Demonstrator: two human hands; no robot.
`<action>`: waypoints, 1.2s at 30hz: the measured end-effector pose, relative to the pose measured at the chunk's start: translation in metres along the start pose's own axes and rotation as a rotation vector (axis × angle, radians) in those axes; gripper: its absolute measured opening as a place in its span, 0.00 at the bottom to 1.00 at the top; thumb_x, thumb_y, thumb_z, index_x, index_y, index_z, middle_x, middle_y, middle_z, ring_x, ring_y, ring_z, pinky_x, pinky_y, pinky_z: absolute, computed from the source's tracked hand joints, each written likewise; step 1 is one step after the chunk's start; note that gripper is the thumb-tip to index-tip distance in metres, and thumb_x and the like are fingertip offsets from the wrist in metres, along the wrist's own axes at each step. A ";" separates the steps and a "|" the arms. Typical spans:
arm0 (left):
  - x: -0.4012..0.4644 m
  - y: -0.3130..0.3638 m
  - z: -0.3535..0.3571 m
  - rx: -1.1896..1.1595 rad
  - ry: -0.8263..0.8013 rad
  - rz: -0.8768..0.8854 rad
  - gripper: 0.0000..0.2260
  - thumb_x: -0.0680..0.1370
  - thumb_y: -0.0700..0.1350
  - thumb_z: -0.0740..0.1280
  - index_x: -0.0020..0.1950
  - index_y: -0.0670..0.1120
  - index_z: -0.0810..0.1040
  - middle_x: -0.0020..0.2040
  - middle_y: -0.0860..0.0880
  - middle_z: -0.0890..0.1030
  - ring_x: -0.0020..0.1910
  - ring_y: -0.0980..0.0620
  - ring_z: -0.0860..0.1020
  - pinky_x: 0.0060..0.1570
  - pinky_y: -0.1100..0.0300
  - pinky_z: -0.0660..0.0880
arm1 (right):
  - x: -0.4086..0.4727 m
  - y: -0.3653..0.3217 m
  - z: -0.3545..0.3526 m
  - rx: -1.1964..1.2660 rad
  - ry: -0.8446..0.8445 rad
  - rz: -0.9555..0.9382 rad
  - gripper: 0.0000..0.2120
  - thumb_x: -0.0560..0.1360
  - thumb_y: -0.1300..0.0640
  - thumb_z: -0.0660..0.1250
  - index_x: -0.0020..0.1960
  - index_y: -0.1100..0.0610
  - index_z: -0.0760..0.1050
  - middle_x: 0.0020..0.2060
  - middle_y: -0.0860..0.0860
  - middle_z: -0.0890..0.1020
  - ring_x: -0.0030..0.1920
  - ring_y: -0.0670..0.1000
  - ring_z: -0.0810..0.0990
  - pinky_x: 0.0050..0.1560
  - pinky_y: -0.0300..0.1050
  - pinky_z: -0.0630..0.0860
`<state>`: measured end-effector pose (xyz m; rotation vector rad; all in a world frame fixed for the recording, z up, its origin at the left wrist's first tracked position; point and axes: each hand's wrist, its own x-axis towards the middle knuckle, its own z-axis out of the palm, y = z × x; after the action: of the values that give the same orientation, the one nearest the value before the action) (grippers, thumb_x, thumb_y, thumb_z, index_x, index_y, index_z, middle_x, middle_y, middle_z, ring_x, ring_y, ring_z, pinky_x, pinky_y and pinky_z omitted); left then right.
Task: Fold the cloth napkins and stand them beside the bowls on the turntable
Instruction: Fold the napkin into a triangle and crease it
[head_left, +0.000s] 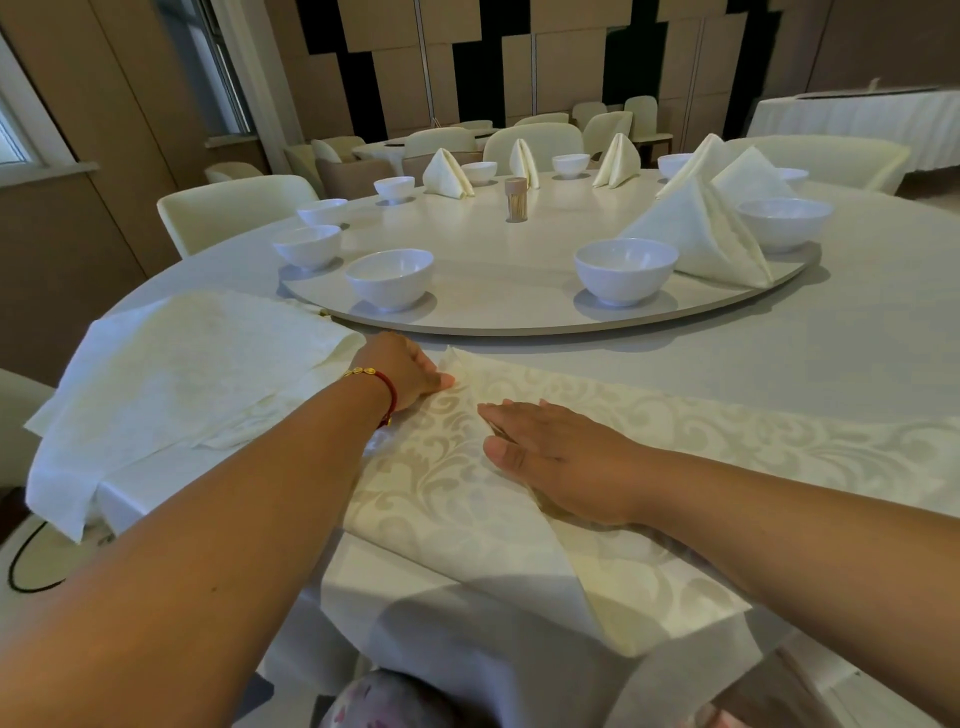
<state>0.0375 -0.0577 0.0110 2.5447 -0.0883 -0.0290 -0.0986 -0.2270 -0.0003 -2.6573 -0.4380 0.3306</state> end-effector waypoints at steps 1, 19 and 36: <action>0.000 -0.004 0.003 -0.031 0.016 0.001 0.12 0.71 0.52 0.75 0.47 0.46 0.78 0.37 0.50 0.79 0.35 0.51 0.76 0.37 0.59 0.74 | 0.000 0.000 0.000 0.002 -0.001 0.000 0.31 0.78 0.37 0.41 0.79 0.47 0.44 0.78 0.44 0.48 0.76 0.41 0.44 0.72 0.36 0.38; -0.002 -0.019 0.015 -0.057 0.045 0.180 0.05 0.76 0.51 0.68 0.44 0.61 0.82 0.42 0.57 0.80 0.45 0.53 0.78 0.55 0.54 0.75 | 0.016 -0.047 -0.009 -0.053 -0.167 -0.355 0.28 0.79 0.37 0.50 0.71 0.51 0.70 0.71 0.48 0.70 0.71 0.47 0.66 0.73 0.49 0.59; -0.017 0.006 -0.004 0.369 -0.038 0.287 0.16 0.81 0.49 0.59 0.69 0.51 0.73 0.66 0.45 0.74 0.62 0.45 0.73 0.62 0.55 0.70 | -0.027 -0.021 0.016 -0.347 -0.237 -0.504 0.37 0.71 0.31 0.36 0.78 0.43 0.43 0.77 0.40 0.41 0.74 0.38 0.34 0.76 0.49 0.36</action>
<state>0.0199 -0.0593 0.0174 2.8719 -0.5159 0.0558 -0.1335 -0.2129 -0.0003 -2.7100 -1.3135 0.4406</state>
